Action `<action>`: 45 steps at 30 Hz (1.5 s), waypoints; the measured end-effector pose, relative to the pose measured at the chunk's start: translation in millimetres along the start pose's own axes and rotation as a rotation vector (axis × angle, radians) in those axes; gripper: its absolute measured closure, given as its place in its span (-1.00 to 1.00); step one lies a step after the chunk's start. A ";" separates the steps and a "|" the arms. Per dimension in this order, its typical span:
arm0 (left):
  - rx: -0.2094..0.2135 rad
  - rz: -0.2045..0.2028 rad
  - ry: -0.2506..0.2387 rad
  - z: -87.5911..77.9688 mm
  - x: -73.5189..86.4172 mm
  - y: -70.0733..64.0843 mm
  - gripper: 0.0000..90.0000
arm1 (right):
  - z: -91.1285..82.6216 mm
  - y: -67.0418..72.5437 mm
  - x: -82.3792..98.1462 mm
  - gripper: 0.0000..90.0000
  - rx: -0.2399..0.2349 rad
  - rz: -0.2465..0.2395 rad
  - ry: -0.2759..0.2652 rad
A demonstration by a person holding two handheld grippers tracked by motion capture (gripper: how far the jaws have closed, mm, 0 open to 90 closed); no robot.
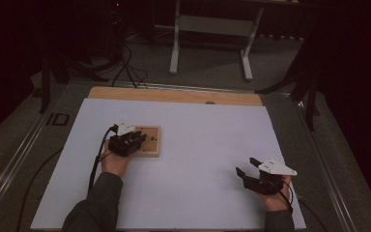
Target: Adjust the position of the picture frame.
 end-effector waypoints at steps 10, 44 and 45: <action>-0.059 -0.059 0.029 -6.2 8.2 30.6 0.60 | 0.2 0.0 0.2 -0.28 0.000 0.001 0.000; -0.090 -0.172 0.084 9.1 32.4 36.9 0.74 | 0.3 0.2 0.2 -0.29 -0.001 -0.002 0.000; -0.089 -0.174 0.080 9.4 32.7 35.6 0.74 | 0.7 0.4 0.1 -0.29 -0.002 -0.003 -0.001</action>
Point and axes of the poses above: each handheld gripper's, and its own axes: z roughly forward along the jaws, x roughly out of its underside, y roughly to its left, the point moved 6 cm from there along z, roughly forward along the jaws, and after that the axes turned 3 degrees about -z, right-handed, at the moved point
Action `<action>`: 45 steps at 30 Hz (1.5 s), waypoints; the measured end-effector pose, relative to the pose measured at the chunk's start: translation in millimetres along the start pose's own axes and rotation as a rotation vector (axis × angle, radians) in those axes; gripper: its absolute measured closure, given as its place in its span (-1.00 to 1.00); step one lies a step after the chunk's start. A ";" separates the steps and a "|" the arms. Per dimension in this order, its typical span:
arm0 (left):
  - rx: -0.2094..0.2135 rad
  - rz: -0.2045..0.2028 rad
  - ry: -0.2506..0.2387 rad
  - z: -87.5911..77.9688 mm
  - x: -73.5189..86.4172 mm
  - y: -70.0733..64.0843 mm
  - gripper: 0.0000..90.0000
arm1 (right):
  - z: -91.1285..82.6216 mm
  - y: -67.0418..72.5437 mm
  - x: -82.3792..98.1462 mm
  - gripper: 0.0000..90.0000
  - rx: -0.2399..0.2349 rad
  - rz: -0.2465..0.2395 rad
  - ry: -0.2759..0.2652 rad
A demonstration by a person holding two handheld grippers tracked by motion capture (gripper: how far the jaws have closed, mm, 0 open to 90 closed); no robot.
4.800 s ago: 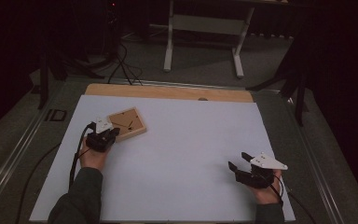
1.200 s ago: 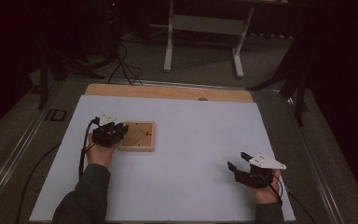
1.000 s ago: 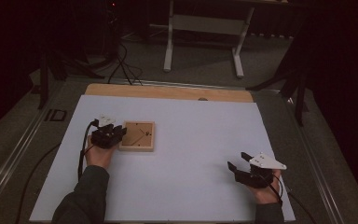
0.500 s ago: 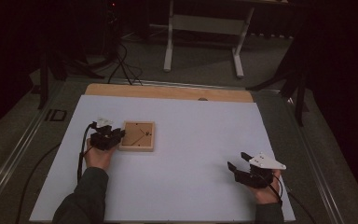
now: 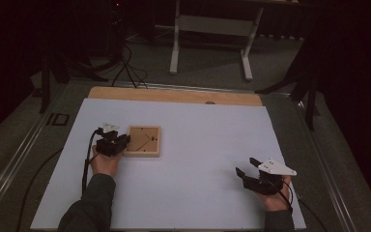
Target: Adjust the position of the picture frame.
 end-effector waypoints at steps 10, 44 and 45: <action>0.026 0.002 -0.008 4.9 1.6 -18.9 0.75 | 0.5 0.4 0.2 -0.29 0.000 -0.001 0.003; 0.072 0.057 0.011 16.5 8.3 -94.3 0.71 | 0.7 0.3 0.5 -0.29 -0.001 -0.002 0.006; 0.071 0.059 0.013 16.6 8.5 -96.1 0.71 | 0.7 0.3 0.5 -0.29 -0.001 -0.002 0.006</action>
Point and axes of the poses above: each handheld gripper's, and its own axes: z roughly forward along the jaws, x roughly out of its underside, y roughly to its left, the point moved 6 cm from there along z, roughly forward along the jaws, and after that the axes turned 3 degrees about -z, right-handed, at the moved point
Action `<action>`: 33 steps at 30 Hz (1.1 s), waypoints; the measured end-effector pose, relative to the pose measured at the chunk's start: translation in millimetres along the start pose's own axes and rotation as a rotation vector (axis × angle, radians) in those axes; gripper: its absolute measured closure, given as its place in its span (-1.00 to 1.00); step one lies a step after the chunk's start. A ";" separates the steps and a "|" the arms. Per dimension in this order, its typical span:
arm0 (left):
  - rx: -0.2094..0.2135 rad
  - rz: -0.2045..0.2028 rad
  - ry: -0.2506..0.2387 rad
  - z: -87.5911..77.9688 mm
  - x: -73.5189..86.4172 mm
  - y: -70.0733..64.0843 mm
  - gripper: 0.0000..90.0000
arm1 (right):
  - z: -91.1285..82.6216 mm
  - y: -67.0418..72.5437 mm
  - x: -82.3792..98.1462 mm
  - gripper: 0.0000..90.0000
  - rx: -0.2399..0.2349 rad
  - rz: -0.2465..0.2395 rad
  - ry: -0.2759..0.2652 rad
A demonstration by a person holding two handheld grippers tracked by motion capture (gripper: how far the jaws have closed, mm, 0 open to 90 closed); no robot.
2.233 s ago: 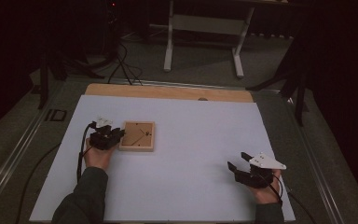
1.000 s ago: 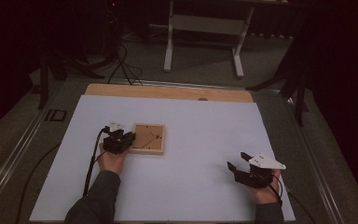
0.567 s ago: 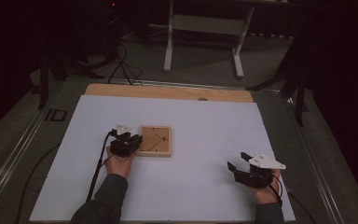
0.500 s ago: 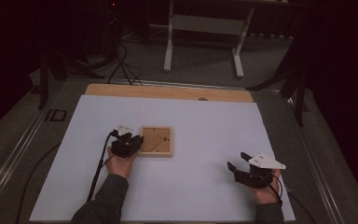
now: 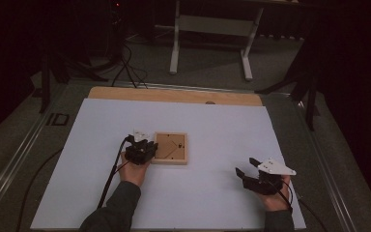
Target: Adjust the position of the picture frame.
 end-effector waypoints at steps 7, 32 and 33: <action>0.006 0.011 0.005 1.8 0.5 -10.2 0.69 | 0.4 0.3 0.0 -0.29 0.000 -0.002 0.001; 0.027 0.012 0.001 3.7 0.8 -15.3 0.68 | 1.1 -0.5 0.5 -0.29 0.001 -0.003 0.003; 0.030 0.013 0.002 3.5 0.8 -15.0 0.68 | 1.1 -0.3 0.4 -0.29 0.001 -0.005 0.004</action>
Point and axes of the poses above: each handheld gripper's, and its own axes: z roughly forward along the jaws, x roughly out of its underside, y roughly to its left, the point moved 6 cm from there along z, roughly forward along the jaws, and after that the axes turned 3 degrees about -z, right-handed, at the moved point
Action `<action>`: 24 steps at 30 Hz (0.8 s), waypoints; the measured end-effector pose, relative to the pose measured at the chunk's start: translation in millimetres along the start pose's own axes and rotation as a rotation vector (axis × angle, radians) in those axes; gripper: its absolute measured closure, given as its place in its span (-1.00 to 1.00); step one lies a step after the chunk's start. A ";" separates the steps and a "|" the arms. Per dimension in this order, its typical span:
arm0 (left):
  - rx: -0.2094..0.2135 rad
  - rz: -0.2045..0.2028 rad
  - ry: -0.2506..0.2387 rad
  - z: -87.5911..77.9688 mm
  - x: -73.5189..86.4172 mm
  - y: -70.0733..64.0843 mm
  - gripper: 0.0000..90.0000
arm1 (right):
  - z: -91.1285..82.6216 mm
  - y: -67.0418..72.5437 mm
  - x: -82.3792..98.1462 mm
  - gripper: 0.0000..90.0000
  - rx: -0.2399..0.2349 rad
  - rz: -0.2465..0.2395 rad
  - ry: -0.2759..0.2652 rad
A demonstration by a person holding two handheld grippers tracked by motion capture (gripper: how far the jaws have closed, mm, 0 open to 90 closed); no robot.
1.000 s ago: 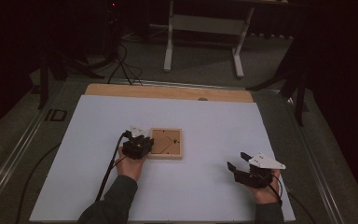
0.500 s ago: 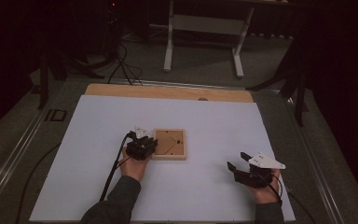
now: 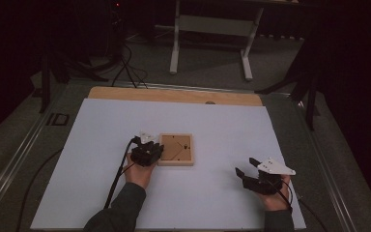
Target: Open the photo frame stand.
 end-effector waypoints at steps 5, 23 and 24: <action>0.013 0.005 -0.002 -1.7 0.0 2.3 0.63 | 0.5 0.3 -0.1 -0.29 -0.001 -0.001 0.001; -0.008 0.067 -0.105 -49.4 1.9 24.1 0.46 | 6.0 7.1 -7.4 -0.24 -0.020 0.007 -0.013; -0.011 0.070 -0.106 -50.8 3.6 25.5 0.46 | 6.9 7.8 -8.0 -0.23 -0.021 0.005 -0.011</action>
Point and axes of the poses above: each handheld gripper's, and its own axes: z roughly forward along the jaws, x roughly out of its underside, y roughly to its left, the point moved 6 cm from there along z, roughly forward along the jaws, and after that the axes turned 3 degrees about -z, right-handed, at the moved point
